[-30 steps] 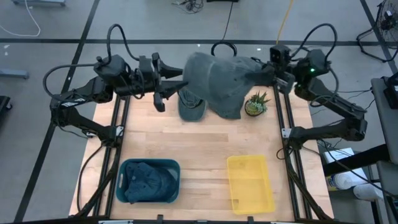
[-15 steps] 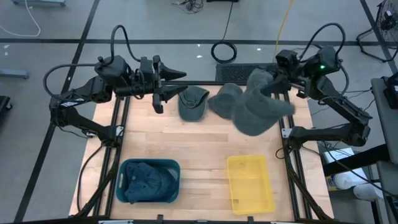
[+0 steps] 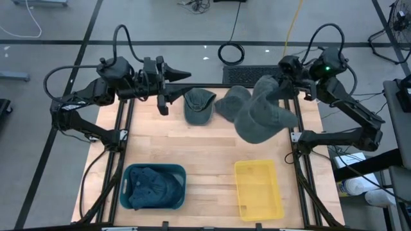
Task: Pick & Place hat
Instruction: Put the left gray cap into the yellow bin
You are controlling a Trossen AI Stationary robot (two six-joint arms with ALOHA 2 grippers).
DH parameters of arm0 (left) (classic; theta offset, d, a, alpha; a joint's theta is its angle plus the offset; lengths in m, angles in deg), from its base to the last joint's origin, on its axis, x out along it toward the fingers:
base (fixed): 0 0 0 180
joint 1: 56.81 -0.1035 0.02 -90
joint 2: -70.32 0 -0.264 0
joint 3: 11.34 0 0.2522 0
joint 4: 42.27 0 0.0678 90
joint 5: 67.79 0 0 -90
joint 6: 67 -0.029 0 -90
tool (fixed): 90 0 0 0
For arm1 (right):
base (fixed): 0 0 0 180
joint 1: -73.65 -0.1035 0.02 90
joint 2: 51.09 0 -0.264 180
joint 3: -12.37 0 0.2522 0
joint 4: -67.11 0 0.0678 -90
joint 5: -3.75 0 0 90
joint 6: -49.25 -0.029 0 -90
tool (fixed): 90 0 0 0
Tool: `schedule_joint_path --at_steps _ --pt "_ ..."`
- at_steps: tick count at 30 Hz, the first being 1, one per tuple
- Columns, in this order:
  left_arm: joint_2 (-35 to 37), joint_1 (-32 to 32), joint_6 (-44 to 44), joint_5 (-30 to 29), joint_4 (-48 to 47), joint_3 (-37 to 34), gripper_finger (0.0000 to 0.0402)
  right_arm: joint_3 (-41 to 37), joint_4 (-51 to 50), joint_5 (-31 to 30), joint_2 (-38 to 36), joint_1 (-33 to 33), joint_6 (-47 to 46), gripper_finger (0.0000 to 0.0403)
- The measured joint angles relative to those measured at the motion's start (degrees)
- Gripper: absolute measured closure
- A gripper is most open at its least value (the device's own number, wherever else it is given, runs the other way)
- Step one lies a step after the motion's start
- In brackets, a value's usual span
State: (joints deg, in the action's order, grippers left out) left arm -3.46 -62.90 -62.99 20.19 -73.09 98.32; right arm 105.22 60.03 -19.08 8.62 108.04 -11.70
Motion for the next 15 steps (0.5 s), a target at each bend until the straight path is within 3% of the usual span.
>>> schedule_joint_path --at_steps 8,15 --pt "0.0 0.0 0.4 -0.1 -1.4 0.0 0.0176 0.0 -9.4 -15.5 -3.2 -4.8 0.9 0.0402" --pt "0.0 -1.2 1.1 -0.4 -1.5 0.0 0.0176 0.0 -23.2 -33.7 -6.2 -11.8 3.2 0.0402"
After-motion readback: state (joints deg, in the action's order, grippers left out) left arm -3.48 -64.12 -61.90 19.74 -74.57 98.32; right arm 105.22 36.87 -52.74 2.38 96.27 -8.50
